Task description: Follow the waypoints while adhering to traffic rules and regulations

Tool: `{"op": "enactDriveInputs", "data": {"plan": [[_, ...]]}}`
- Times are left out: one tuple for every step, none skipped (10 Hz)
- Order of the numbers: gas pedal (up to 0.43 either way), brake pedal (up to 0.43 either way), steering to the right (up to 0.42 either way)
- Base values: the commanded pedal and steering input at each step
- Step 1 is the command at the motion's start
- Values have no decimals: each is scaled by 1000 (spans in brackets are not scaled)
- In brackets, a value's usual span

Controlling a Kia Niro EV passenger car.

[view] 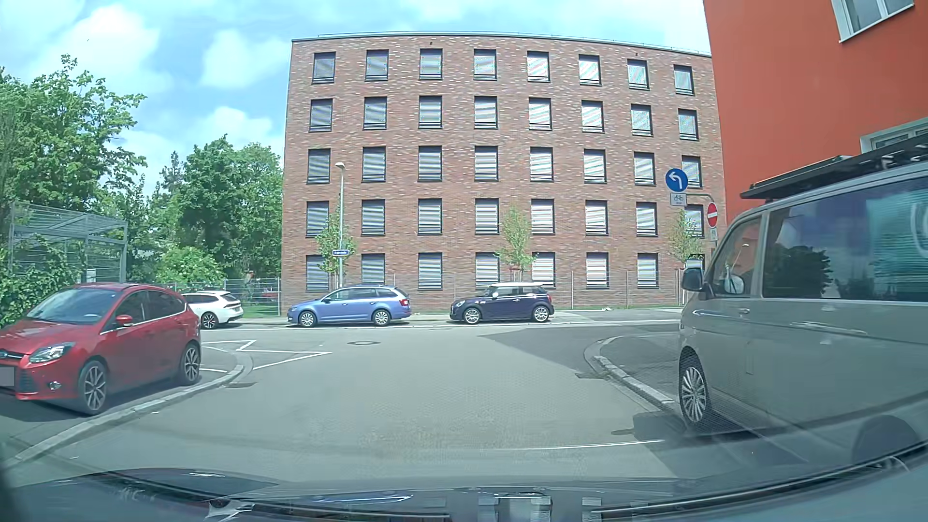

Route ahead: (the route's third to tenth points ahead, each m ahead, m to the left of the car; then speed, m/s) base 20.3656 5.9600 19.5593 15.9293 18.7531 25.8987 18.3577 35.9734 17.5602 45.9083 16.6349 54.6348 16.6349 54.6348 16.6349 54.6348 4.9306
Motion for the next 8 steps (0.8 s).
{"op": "enactDriveInputs", "data": {"plan": [[0,104,34],[0,104,34],[0,110,35],[0,110,36],[0,122,36],[0,122,36],[0,122,36],[0,128,35]]}}
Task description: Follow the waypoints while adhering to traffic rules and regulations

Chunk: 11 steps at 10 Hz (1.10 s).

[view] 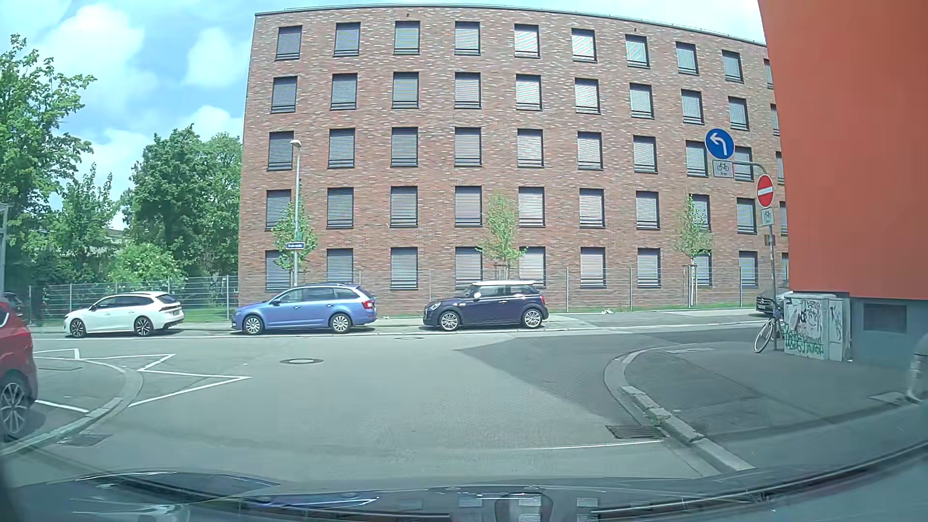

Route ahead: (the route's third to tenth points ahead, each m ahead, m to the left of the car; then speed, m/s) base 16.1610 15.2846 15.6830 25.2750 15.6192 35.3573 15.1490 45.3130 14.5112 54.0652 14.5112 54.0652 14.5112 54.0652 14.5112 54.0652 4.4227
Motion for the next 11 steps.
{"op": "enactDriveInputs", "data": {"plan": [[0,128,31],[0,134,21],[0,134,7],[0,146,5],[0,165,4],[0,171,2],[0,177,-1],[0,183,-6],[0,189,-11],[0,201,-13],[0,207,-14]]}}
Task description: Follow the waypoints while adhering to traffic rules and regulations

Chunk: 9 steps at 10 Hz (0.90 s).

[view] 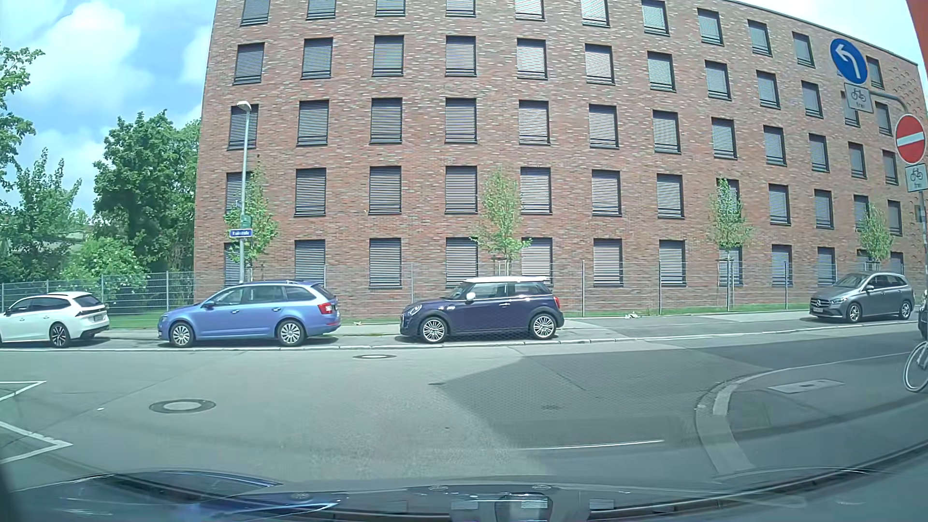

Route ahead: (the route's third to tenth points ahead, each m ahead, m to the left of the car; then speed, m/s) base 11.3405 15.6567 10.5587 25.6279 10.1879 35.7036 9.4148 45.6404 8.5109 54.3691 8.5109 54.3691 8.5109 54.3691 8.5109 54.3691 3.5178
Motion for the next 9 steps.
{"op": "enactDriveInputs", "data": {"plan": [[0,207,-19],[0,207,-23],[0,189,-23],[0,177,-25],[0,165,-30],[0,165,-35],[0,165,-39],[0,165,-40],[0,171,-43]]}}
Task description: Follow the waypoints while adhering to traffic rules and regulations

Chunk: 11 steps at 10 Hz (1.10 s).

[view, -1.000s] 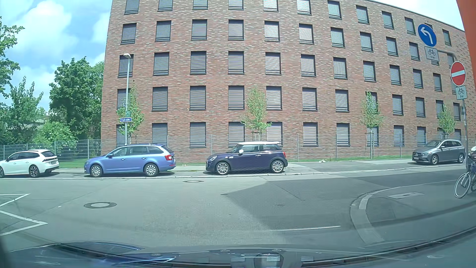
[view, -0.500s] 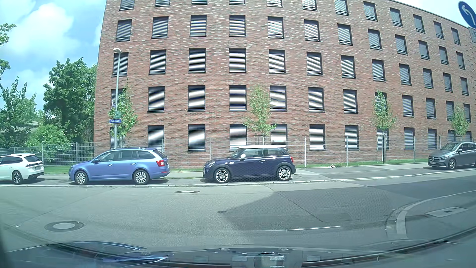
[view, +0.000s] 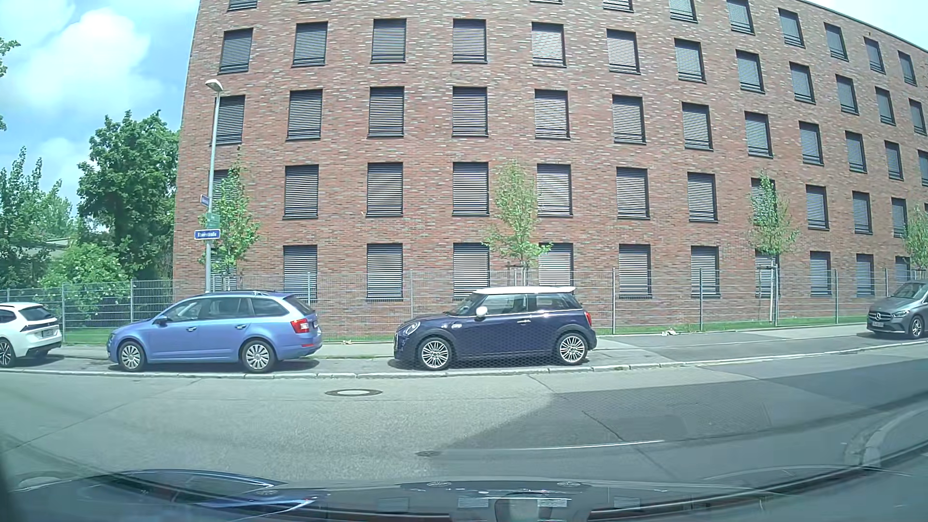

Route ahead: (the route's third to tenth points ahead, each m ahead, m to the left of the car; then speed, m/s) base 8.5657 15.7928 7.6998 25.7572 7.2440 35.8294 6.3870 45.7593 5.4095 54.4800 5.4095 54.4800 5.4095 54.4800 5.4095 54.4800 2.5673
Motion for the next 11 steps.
{"op": "enactDriveInputs", "data": {"plan": [[0,177,-49],[0,177,-57],[0,183,-70],[0,183,-92],[0,171,-114],[0,159,-139],[0,134,-168],[0,110,-194],[0,98,-217],[0,85,-249],[0,18,-279]]}}
